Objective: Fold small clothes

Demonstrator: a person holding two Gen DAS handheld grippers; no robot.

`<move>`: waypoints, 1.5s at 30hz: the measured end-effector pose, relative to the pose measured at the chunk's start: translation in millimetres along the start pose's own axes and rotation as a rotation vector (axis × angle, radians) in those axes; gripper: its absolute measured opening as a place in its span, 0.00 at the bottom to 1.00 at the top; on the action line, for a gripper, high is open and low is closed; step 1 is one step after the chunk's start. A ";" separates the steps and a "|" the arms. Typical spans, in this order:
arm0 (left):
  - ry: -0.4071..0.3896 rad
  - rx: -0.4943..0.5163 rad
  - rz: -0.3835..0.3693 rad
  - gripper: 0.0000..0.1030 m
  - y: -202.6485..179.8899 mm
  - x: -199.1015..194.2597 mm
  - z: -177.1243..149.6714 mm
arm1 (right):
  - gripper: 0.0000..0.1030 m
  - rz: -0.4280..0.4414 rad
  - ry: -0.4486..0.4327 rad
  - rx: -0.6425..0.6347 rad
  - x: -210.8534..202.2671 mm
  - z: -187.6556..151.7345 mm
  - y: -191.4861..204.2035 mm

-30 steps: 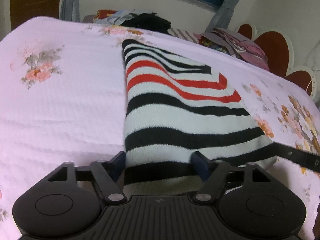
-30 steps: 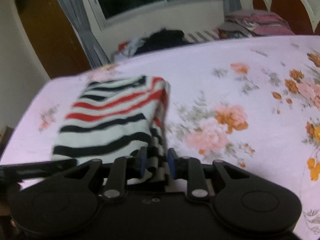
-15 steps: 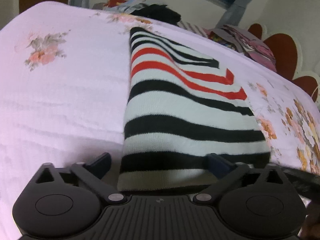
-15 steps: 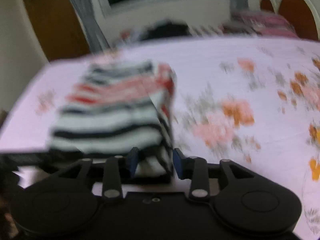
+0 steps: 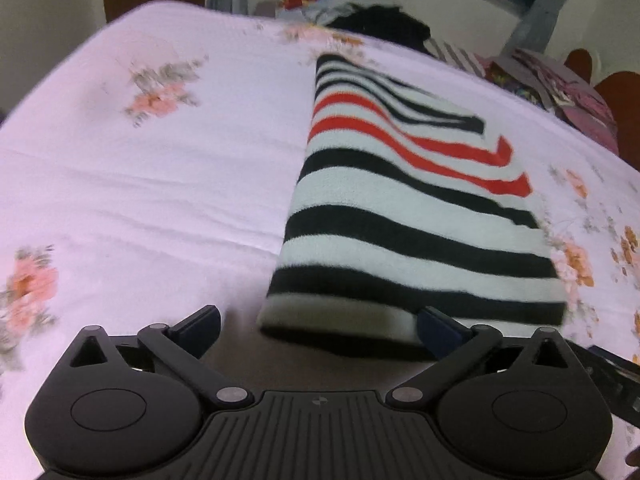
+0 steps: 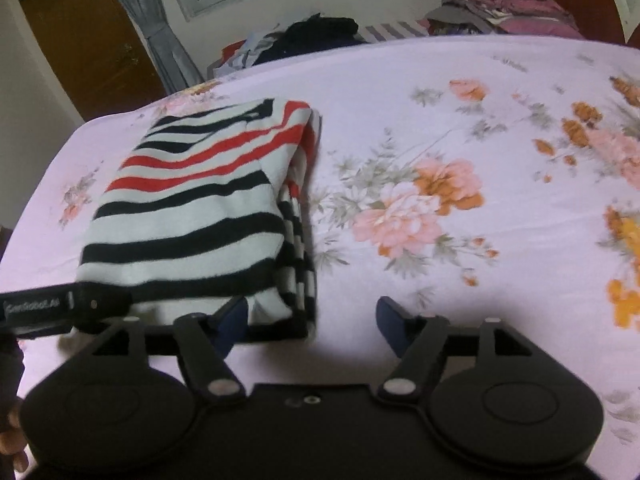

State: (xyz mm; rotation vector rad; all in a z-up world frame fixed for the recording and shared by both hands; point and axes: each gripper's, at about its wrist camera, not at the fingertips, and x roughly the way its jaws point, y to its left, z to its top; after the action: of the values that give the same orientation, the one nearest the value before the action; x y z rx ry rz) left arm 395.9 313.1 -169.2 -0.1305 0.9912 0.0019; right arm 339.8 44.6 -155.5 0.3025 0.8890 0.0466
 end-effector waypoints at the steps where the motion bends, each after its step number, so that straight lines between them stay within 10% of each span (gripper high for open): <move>1: -0.016 -0.002 0.009 1.00 -1.1 -9.9 -4.0 | 0.74 0.010 -0.001 -0.008 -9.5 -1.8 -1.0; 10: -0.230 0.084 0.081 1.00 -17.0 -131.2 -67.0 | 0.81 0.094 -0.077 -0.100 -114.9 -35.9 -11.0; 25: -0.358 0.053 0.070 1.00 -18.7 -321.3 -182.4 | 0.99 0.056 -0.381 -0.223 -312.0 -113.6 1.4; 45: -0.411 -0.004 0.109 1.00 -11.3 -370.3 -216.0 | 1.00 0.065 -0.444 -0.265 -339.1 -133.8 4.9</move>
State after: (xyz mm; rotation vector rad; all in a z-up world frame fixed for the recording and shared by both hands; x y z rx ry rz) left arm 13.4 299.3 24.2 -0.0751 0.5869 0.1256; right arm 22.9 25.6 23.5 0.0860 0.4248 0.1498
